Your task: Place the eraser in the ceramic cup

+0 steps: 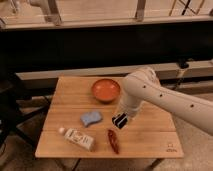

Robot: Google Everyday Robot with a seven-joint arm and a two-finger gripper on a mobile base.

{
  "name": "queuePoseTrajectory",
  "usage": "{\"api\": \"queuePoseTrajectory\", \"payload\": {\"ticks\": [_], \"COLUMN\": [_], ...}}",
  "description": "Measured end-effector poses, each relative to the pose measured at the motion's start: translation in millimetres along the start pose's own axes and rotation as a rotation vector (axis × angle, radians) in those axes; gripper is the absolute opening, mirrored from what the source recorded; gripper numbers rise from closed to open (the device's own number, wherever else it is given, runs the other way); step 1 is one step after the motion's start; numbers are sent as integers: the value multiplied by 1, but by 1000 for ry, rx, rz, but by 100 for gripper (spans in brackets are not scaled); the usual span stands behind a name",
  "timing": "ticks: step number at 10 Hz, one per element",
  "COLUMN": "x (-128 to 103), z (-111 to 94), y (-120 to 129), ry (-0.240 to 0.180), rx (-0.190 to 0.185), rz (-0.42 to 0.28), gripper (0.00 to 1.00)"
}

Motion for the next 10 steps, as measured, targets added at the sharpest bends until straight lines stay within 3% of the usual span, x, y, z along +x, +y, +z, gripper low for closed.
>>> {"api": "queuePoseTrajectory", "payload": {"ticks": [10], "x": [8], "z": [-3], "y": [-15], "ry": [-19], "rx": [45], "rz": [7], "gripper": [1]}}
